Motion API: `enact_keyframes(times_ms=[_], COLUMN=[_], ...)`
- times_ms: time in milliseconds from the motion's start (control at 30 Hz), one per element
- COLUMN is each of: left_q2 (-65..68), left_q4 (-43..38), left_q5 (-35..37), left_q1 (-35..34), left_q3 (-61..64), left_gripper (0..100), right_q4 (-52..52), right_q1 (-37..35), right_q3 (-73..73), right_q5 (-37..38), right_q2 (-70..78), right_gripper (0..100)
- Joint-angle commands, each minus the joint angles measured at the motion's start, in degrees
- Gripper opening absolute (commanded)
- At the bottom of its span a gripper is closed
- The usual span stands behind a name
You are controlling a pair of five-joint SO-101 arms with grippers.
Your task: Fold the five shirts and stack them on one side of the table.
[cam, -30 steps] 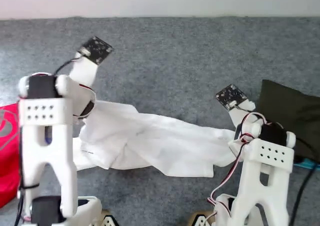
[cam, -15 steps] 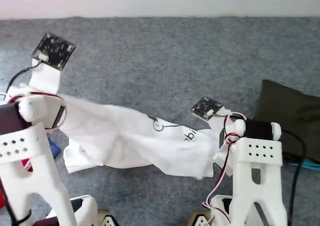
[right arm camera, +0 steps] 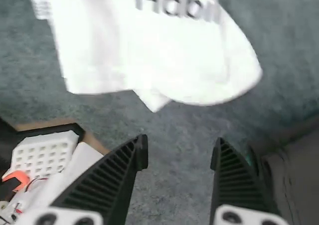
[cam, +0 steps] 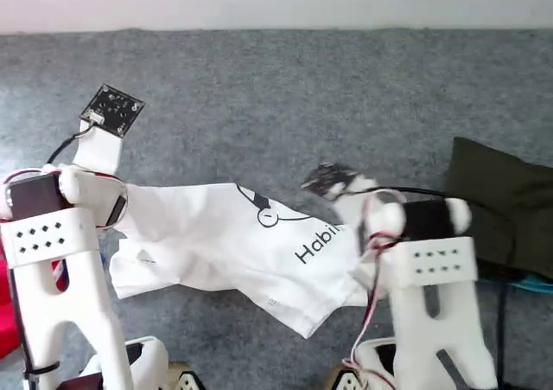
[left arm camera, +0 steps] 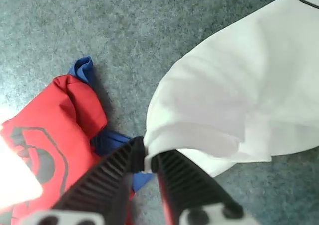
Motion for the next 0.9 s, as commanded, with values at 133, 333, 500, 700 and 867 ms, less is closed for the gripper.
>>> enact_keyframes(times_ms=[133, 333, 500, 700, 867], left_q2=[-1.1, -1.1, -1.2, -1.2, -1.2], left_q4=[-7.8, -9.0, -9.0, -9.0, -9.0], left_q5=[4.0, 4.7, 4.7, 4.8, 4.8], left_q1=[-7.9, -9.1, -10.0, -10.0, -9.8], left_q3=[2.7, 6.0, 6.5, 6.5, 6.5], left_gripper=[1, 1, 1, 2, 2], right_q4=[0.7, -6.5, -8.6, -9.1, -13.2], right_q1=[-25.2, -37.1, -40.5, -43.5, -43.7], right_q3=[1.2, 0.9, -1.4, -4.0, -4.0], right_q5=[-17.1, -20.3, -20.3, -20.4, -22.5], right_q2=[10.1, 21.4, 27.3, 32.7, 39.1], right_gripper=[28.4, 28.5, 28.5, 28.4, 28.4])
